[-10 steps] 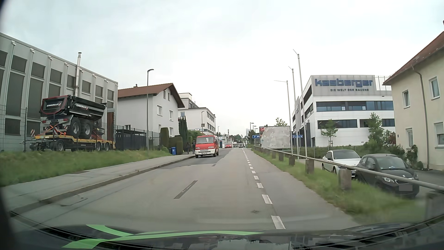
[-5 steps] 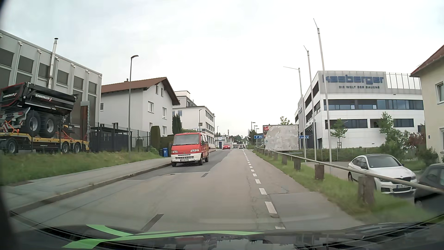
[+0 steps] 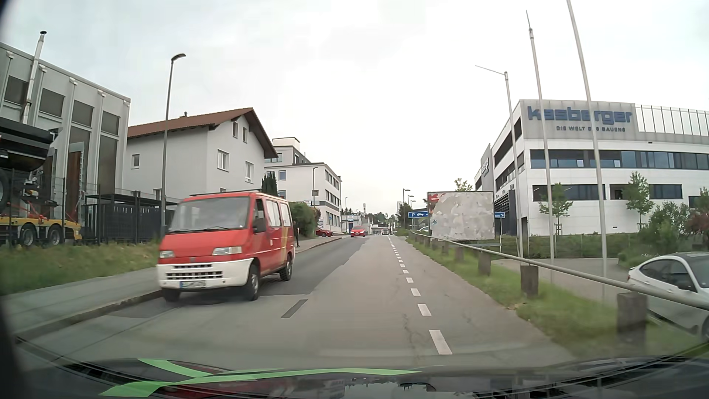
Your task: Follow the waypoints while adhering to traffic rules and regulations
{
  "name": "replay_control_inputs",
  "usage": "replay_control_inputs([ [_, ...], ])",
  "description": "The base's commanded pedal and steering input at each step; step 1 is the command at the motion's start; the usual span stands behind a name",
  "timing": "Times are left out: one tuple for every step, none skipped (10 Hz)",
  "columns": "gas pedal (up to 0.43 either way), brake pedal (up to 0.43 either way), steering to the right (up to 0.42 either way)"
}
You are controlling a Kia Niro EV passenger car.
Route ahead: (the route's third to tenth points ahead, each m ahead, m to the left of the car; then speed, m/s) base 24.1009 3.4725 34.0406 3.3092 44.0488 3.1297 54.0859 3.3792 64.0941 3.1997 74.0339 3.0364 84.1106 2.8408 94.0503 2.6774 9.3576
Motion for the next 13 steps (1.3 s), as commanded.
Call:
replay_control_inputs([
  [0.118, 0.000, -0.001],
  [0.130, 0.000, -0.001],
  [0.150, 0.000, 0.000],
  [0.150, 0.000, 0.001],
  [0.138, 0.000, 0.002],
  [0.130, 0.000, 0.001],
  [0.110, 0.000, 0.001],
  [0.098, 0.000, 0.001],
  [0.098, 0.000, 0.002],
  [0.098, 0.000, 0.001],
  [0.098, 0.000, 0.002],
  [0.098, 0.000, 0.002],
  [0.098, 0.000, 0.002],
])
